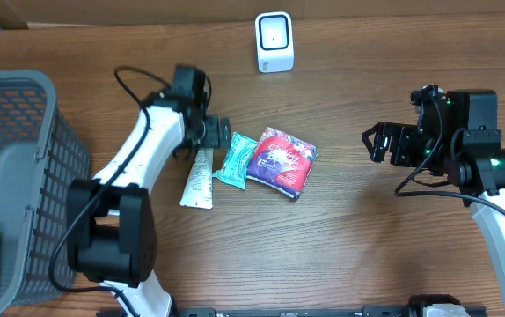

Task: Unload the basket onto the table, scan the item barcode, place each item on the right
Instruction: 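Lay the white tube left of the teal pack and release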

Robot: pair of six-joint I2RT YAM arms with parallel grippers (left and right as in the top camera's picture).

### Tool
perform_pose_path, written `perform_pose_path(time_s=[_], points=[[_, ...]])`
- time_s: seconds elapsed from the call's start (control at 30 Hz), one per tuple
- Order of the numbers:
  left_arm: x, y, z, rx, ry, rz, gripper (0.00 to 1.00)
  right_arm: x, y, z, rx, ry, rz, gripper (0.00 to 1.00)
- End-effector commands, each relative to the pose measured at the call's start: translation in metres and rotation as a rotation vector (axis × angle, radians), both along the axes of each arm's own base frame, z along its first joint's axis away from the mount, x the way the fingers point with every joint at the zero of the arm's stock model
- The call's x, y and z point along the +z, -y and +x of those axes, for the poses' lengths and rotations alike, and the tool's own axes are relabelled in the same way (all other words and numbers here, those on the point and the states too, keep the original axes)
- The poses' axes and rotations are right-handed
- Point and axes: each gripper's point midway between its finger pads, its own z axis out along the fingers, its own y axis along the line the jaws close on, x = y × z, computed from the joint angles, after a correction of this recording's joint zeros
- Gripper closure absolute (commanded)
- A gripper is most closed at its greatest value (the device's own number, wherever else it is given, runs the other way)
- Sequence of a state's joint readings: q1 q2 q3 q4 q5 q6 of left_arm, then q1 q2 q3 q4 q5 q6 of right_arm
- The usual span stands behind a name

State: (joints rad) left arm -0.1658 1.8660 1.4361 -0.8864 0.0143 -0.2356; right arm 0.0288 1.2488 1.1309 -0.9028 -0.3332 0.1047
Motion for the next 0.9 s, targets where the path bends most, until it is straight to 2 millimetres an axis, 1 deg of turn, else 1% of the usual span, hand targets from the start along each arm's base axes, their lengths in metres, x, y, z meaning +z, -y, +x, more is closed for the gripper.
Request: perform_pose_path(time_s=[0.0, 0.1, 0.17, 0.2, 0.23, 0.27, 0.3, 0.33, 0.37, 0.4, 0.53, 0.63, 0.67, 0.77, 0.87], points=[[0.131, -0.017, 0.032, 0.041, 0.268, 0.002, 0.01, 0.009, -0.003, 0.003, 0.008, 0.026, 0.002, 0.00], [0.211, -0.036, 0.025, 0.081, 0.386, -0.007, 0.00, 0.009, -0.003, 0.003, 0.009, 0.025, 0.002, 0.00], [0.252, -0.050, 0.015, 0.087, 0.458, 0.006, 0.01, 0.009, -0.003, 0.003, 0.008, 0.026, 0.002, 0.00], [0.269, -0.059, 0.008, 0.080, 0.485, 0.024, 0.00, 0.009, -0.003, 0.003, 0.008, 0.026, 0.002, 0.00], [0.286, -0.073, -0.002, 0.090, 0.508, 0.052, 0.00, 0.009, -0.003, 0.003, 0.009, 0.026, 0.002, 0.00], [0.295, -0.085, -0.011, 0.120, 0.516, 0.072, 0.00, 0.009, -0.003, 0.003, 0.009, 0.026, 0.002, 0.00], [0.302, -0.101, -0.022, 0.169, 0.515, 0.095, 0.01, 0.009, -0.003, 0.003, 0.008, 0.026, 0.002, 0.00], [0.306, -0.116, -0.033, 0.216, 0.509, 0.113, 0.00, 0.009, -0.003, 0.003, 0.009, 0.026, 0.002, 0.00], [0.307, -0.138, -0.049, 0.306, 0.492, 0.137, 0.00, 0.009, -0.003, 0.003, 0.009, 0.025, 0.002, 0.00], [0.307, -0.156, -0.064, 0.380, 0.470, 0.157, 0.00, 0.009, -0.003, 0.003, 0.008, 0.025, 0.002, 0.00], [0.296, -0.219, -0.119, 0.629, 0.365, 0.215, 0.00, 0.009, -0.003, 0.003, 0.008, 0.025, 0.002, 0.00], [0.284, -0.265, -0.151, 0.794, 0.307, 0.248, 0.00, 0.009, -0.003, 0.003, 0.008, 0.026, 0.002, 0.00], [0.278, -0.278, -0.159, 0.845, 0.287, 0.251, 0.00, 0.009, -0.003, 0.003, 0.009, 0.026, 0.002, 0.00], [0.257, -0.303, -0.173, 0.949, 0.246, 0.232, 0.00, 0.009, -0.003, 0.003, 0.009, 0.026, 0.002, 0.00], [0.232, -0.321, -0.176, 0.991, 0.210, 0.239, 0.00, 0.009, -0.003, 0.003, 0.009, 0.025, 0.002, 0.00]])
